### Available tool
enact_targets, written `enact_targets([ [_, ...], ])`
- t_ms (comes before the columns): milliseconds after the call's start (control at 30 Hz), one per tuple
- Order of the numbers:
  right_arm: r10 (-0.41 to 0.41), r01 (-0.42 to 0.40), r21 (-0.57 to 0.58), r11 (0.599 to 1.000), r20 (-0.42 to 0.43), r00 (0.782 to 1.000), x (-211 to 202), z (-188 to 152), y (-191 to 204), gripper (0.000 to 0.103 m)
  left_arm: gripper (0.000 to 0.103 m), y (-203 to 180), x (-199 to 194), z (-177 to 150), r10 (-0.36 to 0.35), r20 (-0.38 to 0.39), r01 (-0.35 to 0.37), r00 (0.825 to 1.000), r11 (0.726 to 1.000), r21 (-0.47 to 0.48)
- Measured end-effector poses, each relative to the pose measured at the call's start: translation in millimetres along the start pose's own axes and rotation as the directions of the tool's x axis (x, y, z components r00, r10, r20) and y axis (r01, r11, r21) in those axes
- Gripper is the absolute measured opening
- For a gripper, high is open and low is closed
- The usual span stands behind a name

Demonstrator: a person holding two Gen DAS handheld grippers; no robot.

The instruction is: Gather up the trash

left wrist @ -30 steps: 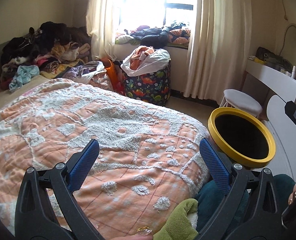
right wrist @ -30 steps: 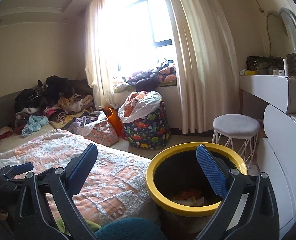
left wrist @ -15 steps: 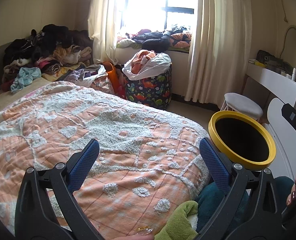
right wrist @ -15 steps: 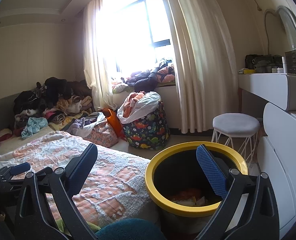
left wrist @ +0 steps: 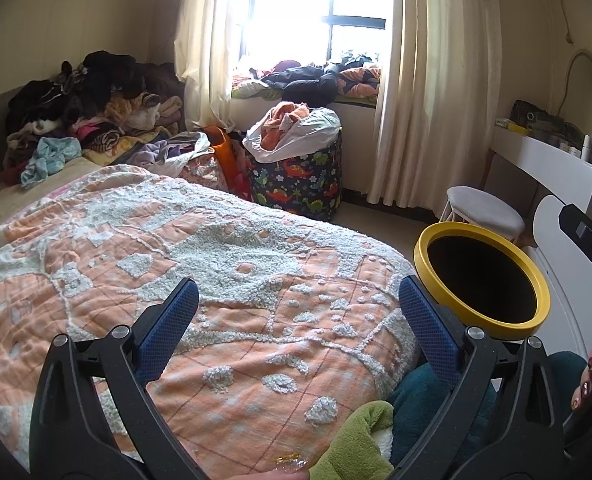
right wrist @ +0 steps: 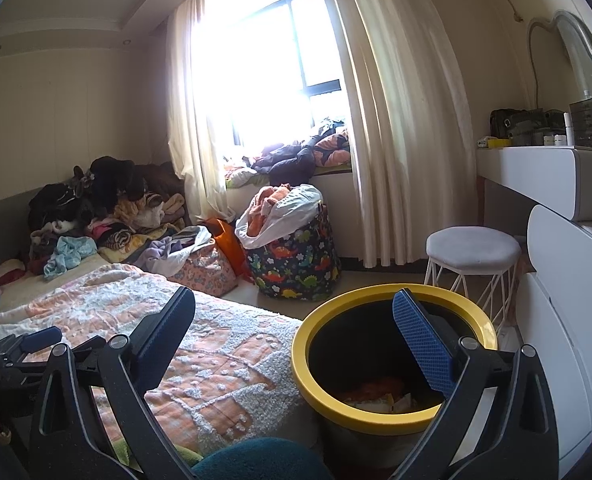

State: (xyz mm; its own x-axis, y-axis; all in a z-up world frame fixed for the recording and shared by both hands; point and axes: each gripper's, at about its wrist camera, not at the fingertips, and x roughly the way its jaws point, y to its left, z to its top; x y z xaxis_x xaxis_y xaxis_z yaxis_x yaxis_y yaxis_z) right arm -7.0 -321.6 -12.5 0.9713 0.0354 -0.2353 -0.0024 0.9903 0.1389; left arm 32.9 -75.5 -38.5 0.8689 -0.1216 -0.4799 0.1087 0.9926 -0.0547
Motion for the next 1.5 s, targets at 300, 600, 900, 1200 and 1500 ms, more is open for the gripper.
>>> enact_targets([
  [300, -0.001, 0.001, 0.002, 1.000, 0.001, 1.000, -0.6, -0.4, -0.9, 0.096, 0.092, -0.2, -0.9, 1.3, -0.001, 0.004, 0.001, 1.000, 1.000, 0.003],
  [600, 0.000, 0.000, 0.003, 1.000, 0.001, 1.000, -0.1, -0.3, -0.2, 0.096, 0.092, -3.0, -3.4, 2.8, -0.001, 0.011, 0.001, 1.000, 1.000, 0.006],
  [900, -0.001, 0.001, 0.003, 1.000, 0.002, 1.000, -0.9, -0.5, -0.8, 0.097, 0.092, -4.3, -3.4, 3.9, 0.000, 0.014, 0.000, 1.000, 1.000, 0.006],
  [1200, 0.027, -0.026, -0.021, 0.999, 0.022, 0.999, -0.5, 7.6, 9.5, 0.097, 0.092, 6.4, -2.8, 5.5, 0.026, 0.008, -0.025, 1.000, 0.999, -0.044],
  [1500, 0.435, -0.517, -0.170, 0.839, -0.361, 0.825, 72.5, 23.9, 195.1, 0.097, 0.092, 167.6, -24.4, 2.5, 0.350, -0.086, -0.359, 0.933, 0.886, -0.293],
])
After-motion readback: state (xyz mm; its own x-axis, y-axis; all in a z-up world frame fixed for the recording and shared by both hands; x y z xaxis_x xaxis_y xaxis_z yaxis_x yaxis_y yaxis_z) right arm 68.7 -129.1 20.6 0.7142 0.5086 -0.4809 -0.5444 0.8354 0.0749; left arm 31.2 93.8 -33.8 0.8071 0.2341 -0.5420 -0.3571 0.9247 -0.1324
